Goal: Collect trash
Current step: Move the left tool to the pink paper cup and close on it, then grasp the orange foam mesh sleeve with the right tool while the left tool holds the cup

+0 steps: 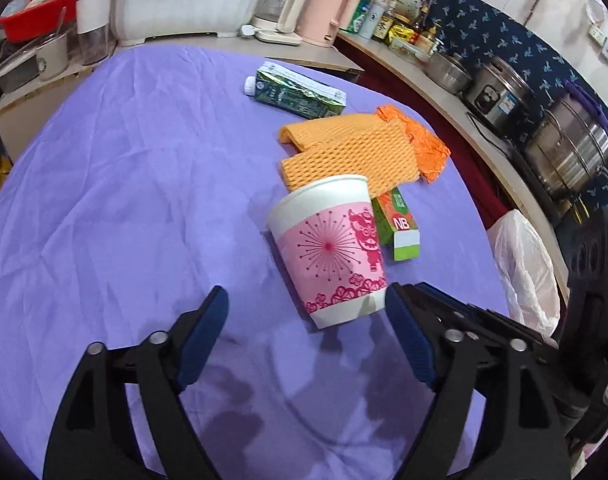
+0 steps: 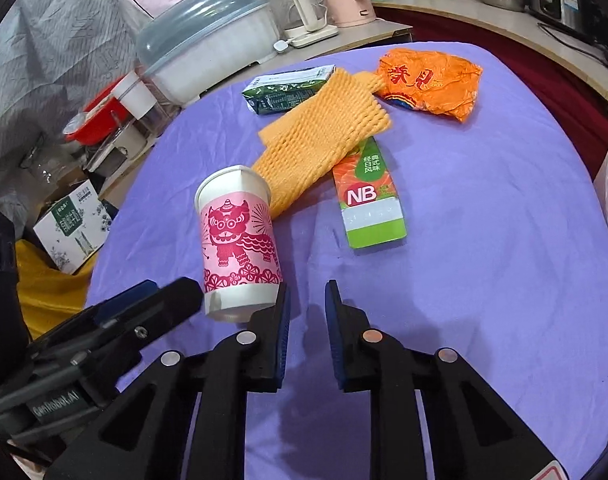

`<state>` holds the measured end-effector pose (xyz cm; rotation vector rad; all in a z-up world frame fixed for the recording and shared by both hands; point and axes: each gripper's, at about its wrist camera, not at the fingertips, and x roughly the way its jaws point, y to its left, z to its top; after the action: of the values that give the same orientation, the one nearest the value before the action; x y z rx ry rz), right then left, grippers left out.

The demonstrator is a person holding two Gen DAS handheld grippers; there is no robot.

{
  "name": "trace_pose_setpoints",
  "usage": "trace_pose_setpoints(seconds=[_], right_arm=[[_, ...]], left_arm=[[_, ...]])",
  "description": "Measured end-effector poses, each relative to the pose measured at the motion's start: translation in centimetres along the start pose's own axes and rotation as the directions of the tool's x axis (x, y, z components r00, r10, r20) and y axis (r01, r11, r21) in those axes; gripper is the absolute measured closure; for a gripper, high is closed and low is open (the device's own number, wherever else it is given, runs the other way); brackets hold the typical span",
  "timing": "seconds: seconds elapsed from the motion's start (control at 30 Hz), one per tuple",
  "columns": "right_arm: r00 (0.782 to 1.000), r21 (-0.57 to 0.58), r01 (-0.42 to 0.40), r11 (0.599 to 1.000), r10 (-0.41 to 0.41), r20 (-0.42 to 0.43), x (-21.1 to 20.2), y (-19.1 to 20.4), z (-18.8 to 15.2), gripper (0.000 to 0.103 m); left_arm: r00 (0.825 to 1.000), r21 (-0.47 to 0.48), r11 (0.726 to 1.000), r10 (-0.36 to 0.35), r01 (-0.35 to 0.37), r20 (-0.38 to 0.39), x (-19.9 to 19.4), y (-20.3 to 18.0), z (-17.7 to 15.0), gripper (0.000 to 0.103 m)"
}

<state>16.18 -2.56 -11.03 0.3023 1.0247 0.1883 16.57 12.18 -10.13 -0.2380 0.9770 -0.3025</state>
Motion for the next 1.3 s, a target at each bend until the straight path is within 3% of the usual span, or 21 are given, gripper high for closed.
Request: trace_pose_setpoints(seconds=[0.3,0.67,0.77,0.93,1.0,1.3], right_arm=[[0.992,0.024,0.103,0.994,-0.104,0.068,-2.9,-2.8,0.4,0.084],[0.983,0.095,0.132,0.987,-0.142,0.117,-5.7,-7.4,0.7,0.08],[0.983,0.099,0.13,0.987,-0.142,0.12,-5.7,-7.7,0.6,0.076],[0.982,0.098,0.127,0.987,-0.138,0.125,-5.5,-7.4,0.9,0.068],[0.982,0.096,0.123,0.988,-0.135,0.129,-5.4,-7.1,1.1,0.066],[0.987,0.055,0.078,0.995,-0.086,0.139,-3.7,-3.8,3.8,0.058]], left_arm=[[1.0,0.034,0.999,0.014,-0.014,-0.004,1.4,-3.3,0.5,0.024],[0.985,0.062,0.983,0.172,-0.171,-0.016,5.1,-6.4,0.5,0.026],[0.982,0.069,0.981,0.185,-0.182,-0.046,5.8,-6.3,0.7,0.042],[0.982,0.064,0.982,0.18,-0.176,-0.061,5.4,-5.6,0.7,0.043],[0.982,0.059,0.983,0.179,-0.175,-0.06,5.0,-5.3,0.6,0.053],[0.984,0.006,0.984,0.178,-0.178,-0.019,1.3,-1.9,1.5,0.054]])
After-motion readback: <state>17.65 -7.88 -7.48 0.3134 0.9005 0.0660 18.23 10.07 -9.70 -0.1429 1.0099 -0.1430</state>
